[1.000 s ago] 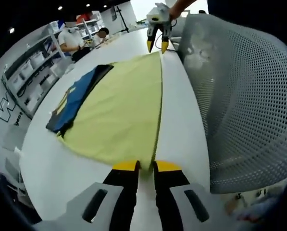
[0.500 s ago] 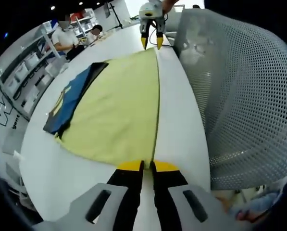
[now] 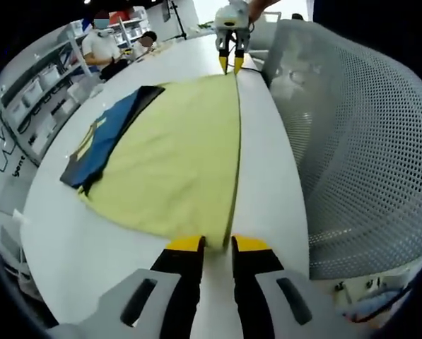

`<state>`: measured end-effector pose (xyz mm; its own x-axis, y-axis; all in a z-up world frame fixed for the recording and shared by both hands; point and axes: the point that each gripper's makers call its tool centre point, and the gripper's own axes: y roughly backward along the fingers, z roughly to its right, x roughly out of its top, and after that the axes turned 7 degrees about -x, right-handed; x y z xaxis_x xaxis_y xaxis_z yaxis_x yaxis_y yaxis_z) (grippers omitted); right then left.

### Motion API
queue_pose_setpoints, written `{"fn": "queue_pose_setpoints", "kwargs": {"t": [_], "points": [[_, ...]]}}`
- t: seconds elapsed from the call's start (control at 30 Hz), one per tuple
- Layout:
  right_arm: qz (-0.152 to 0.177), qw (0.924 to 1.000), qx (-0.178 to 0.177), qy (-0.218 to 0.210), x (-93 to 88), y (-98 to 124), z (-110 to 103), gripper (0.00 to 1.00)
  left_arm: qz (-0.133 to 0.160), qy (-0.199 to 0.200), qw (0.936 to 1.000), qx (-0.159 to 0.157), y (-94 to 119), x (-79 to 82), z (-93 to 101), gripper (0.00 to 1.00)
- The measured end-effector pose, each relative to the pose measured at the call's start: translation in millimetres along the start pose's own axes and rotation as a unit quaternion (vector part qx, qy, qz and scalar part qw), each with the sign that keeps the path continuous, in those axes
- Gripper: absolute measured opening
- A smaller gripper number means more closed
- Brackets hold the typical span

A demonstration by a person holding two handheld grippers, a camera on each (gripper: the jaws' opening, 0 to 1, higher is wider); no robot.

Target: Fold the garment on the visible template until the final outline fits inside the template.

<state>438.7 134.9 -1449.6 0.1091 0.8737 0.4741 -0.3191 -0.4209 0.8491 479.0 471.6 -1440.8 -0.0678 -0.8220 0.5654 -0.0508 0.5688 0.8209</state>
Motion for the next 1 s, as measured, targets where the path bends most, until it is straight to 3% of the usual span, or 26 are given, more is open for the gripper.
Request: {"fn": "queue_pose_setpoints", "kwargs": {"t": [0.27,0.37,0.47,0.6,1.0], "points": [[-0.007,0.9999,0.001,0.015,0.4,-2,5,0.0,-0.004,0.031,0.9992,-0.024,-3,0.7,3.3,0.07],[-0.007,0.9995,0.003,-0.03,1.2,-2,9,0.0,-0.002,0.059,0.998,-0.025,-2,0.4,3.2,0.06],[-0.007,0.9994,0.003,-0.033,2.0,-2,13,0.0,0.007,0.118,0.9925,-0.03,-1,1.2,1.8,0.06],[-0.001,0.9989,-0.005,-0.046,7.7,3,24,0.0,0.014,0.13,0.991,-0.03,5,3.3,-4.8,0.05],[0.024,0.9977,-0.05,-0.04,36.6,23,67,0.0,0.052,0.14,0.9885,0.025,34,33.2,-44.9,0.05]]}}
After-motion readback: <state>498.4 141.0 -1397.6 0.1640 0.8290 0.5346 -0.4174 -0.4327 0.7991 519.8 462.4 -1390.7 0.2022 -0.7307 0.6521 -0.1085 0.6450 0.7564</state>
